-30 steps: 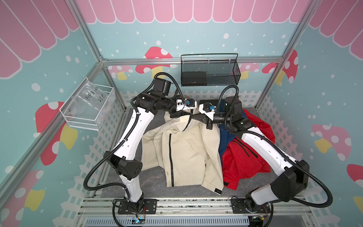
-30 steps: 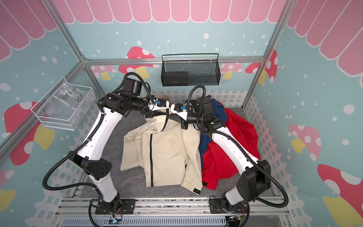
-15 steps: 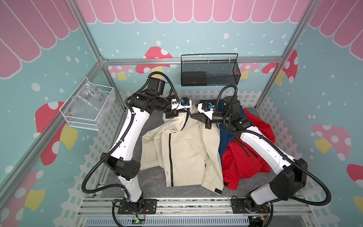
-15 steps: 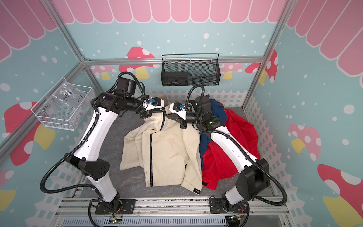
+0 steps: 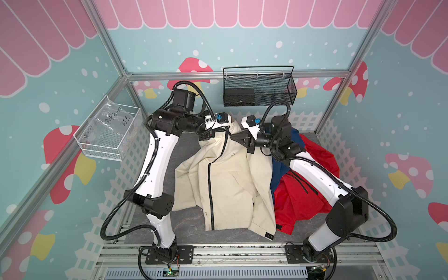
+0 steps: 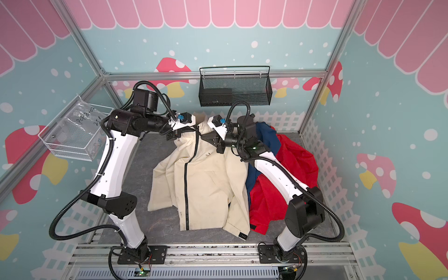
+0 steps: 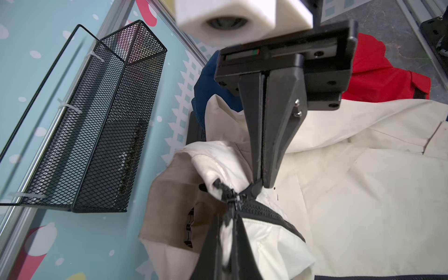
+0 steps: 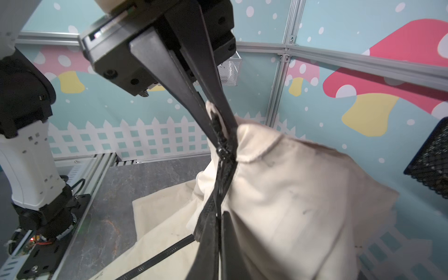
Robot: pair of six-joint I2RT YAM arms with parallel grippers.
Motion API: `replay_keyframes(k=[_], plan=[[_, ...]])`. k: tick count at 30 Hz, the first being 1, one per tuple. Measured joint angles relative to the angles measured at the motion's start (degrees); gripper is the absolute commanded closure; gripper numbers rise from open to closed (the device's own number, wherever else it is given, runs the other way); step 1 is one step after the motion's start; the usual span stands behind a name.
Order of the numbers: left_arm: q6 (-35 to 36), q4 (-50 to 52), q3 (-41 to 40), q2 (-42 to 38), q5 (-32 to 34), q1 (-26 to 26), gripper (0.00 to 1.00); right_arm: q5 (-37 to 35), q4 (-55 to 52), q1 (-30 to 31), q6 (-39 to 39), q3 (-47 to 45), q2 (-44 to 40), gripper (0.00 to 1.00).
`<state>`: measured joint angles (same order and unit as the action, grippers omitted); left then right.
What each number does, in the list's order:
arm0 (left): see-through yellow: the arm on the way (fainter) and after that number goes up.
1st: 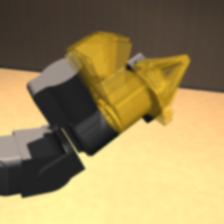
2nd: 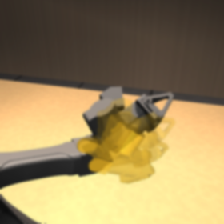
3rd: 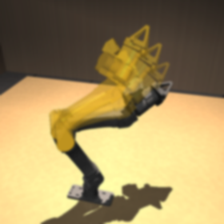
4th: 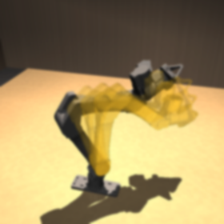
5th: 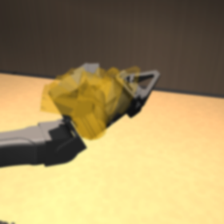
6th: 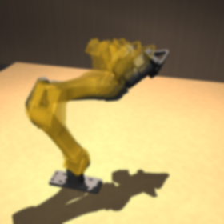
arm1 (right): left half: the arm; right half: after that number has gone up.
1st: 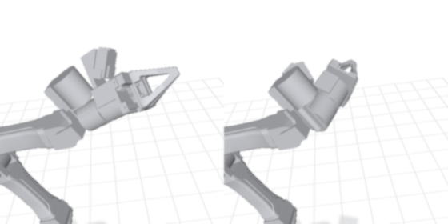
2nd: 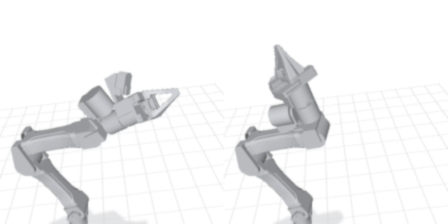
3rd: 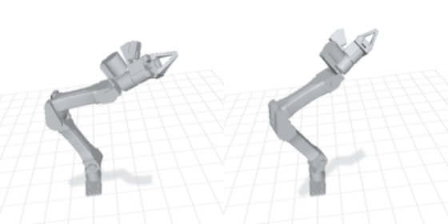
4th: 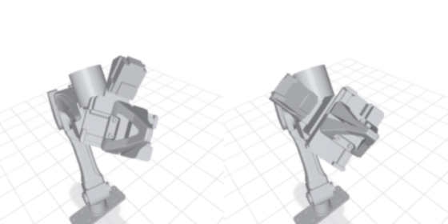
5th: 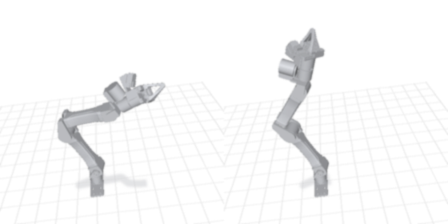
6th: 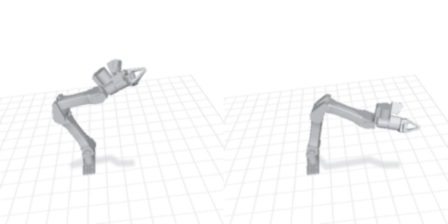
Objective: Unzip the jacket
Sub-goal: Unzip the zipper on the jacket.
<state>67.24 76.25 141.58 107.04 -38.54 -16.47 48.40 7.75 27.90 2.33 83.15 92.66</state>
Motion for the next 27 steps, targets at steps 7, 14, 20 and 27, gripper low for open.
replay_keyframes(k=[7, 14, 20, 27], plan=[[-2.8, 0.9, 0.4, 0.0, -4.6, 3.8, 1.00, -2.1, 7.5, 1.6, 9.4, -4.7, 0.9, 1.00], [-15.8, -11.7, -2.3, -1.5, -2.2, 6.8, 1.00, -6.0, 10.5, 3.8, 13.7, -10.5, 1.3, 1.00], [-32.3, -29.1, -10.9, -5.2, 10.7, 6.3, 1.00, -11.0, 10.4, 3.9, 16.5, -11.5, 1.3, 1.00], [-46.6, -36.8, -6.2, -1.6, 31.8, 4.1, 1.00, -13.5, 9.1, 4.0, 19.6, -11.6, 1.3, 1.00]])
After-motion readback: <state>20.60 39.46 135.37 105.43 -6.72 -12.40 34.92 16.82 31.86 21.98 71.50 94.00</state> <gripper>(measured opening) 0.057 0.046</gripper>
